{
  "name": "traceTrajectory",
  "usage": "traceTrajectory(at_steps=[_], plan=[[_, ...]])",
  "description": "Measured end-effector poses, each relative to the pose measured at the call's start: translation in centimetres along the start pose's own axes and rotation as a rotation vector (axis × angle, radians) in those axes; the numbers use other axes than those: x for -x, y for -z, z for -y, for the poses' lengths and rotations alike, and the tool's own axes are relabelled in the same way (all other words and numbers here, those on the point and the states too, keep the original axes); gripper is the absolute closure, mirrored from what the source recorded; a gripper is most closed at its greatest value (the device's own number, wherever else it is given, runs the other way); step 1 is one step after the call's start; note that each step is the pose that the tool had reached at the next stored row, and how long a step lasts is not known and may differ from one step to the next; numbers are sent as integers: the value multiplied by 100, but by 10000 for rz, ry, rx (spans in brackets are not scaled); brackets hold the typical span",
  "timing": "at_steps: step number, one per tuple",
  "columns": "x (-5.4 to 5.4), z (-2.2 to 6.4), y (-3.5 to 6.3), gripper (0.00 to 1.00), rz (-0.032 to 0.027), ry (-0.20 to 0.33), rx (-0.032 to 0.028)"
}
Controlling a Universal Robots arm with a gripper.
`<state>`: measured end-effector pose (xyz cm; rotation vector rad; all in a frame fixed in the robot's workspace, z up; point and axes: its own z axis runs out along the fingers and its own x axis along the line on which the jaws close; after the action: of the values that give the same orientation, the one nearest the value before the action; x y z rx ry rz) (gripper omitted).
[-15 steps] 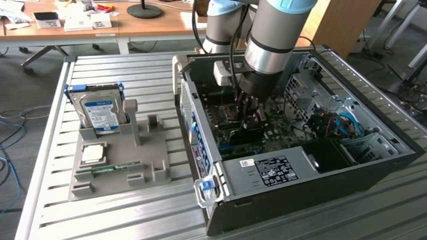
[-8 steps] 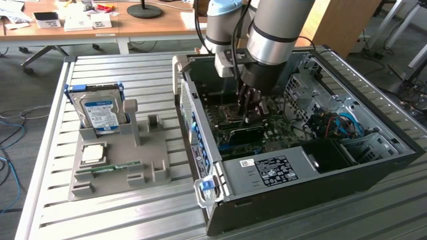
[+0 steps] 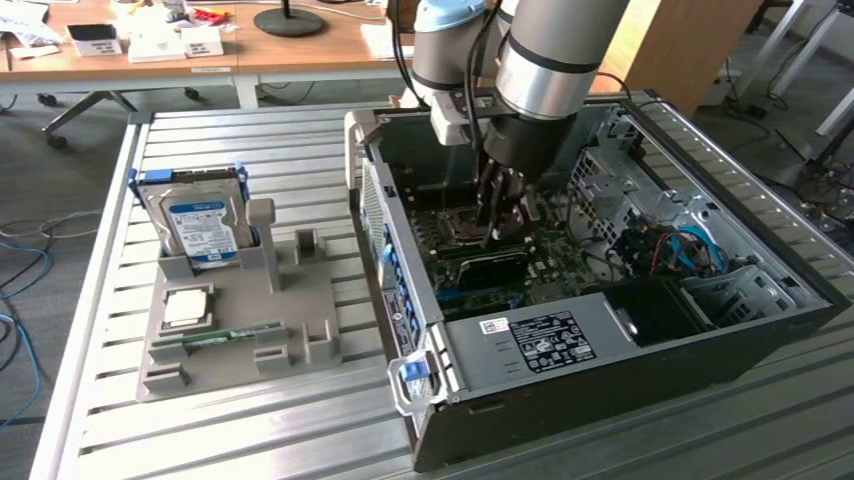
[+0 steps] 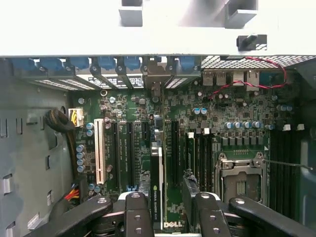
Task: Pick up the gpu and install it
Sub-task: 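Insert the gpu into the slot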
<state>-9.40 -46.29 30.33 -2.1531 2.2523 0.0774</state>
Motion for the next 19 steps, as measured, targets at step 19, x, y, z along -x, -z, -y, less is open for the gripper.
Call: traceTrajectory(at_steps=[19], plan=[[23, 67, 111, 60, 24, 56, -1]])
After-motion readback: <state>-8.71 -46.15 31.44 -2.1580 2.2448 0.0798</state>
